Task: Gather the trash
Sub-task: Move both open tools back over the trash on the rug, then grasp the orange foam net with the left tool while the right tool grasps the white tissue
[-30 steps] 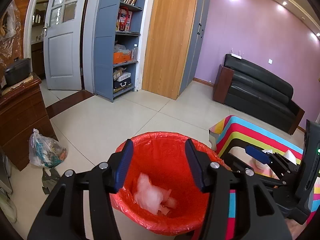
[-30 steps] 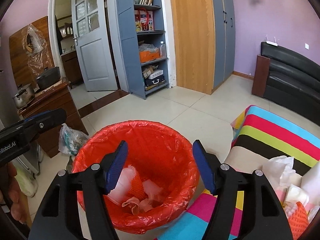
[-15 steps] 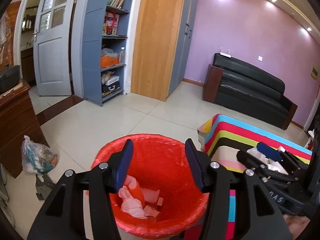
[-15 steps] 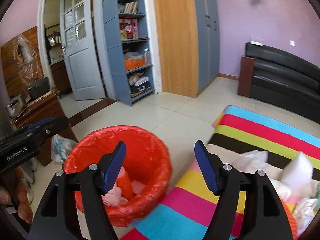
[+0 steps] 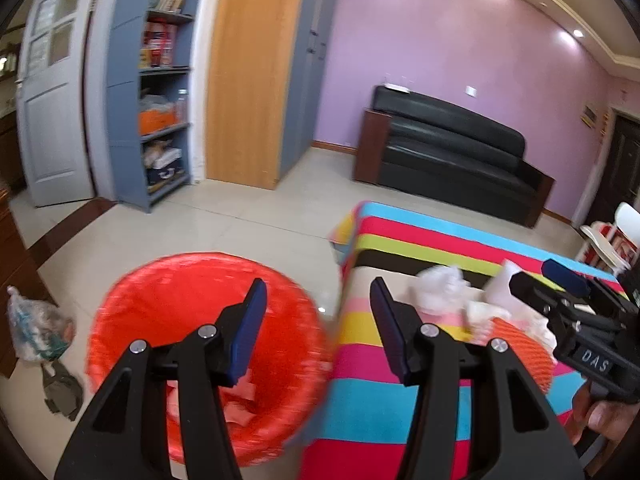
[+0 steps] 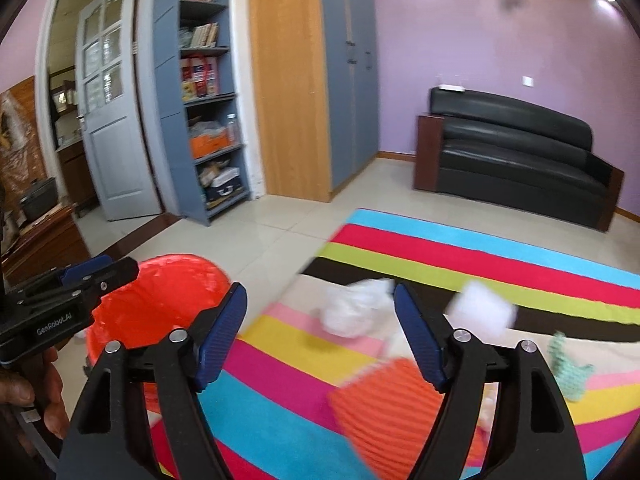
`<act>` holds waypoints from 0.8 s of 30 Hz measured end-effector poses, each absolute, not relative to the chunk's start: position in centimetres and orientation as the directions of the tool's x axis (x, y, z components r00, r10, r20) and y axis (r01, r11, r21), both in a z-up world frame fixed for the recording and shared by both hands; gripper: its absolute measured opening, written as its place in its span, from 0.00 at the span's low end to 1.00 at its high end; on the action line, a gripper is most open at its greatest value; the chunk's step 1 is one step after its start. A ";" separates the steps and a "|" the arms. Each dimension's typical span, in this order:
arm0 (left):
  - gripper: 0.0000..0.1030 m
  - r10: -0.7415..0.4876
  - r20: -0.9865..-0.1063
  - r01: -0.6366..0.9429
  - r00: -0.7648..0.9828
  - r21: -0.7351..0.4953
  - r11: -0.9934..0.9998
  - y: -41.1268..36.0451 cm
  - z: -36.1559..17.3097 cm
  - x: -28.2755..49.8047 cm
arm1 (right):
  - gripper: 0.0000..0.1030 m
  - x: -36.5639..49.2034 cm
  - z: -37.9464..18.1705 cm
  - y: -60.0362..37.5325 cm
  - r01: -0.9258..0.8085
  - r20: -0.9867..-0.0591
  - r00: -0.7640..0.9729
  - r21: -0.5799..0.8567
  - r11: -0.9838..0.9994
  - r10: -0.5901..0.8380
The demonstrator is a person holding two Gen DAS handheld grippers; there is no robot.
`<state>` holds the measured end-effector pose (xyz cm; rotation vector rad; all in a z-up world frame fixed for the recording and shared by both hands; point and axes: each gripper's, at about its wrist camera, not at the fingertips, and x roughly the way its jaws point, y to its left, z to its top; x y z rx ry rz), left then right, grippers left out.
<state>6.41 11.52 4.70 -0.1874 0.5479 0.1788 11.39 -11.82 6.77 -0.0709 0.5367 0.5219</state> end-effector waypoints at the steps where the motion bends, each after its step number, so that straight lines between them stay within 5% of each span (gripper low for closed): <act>1: 0.50 0.102 -0.535 -0.198 0.839 -0.123 0.972 10.4 4.5 6.8 | 0.70 11.5 6.7 -13.0 -0.475 -0.508 0.741 0.068 0.877 0.440; 24: 0.54 -0.167 -0.666 0.069 0.727 -0.172 0.983 -2.7 -0.9 11.3 | 0.72 12.2 4.7 -25.5 -0.284 -0.533 0.800 0.067 0.957 0.275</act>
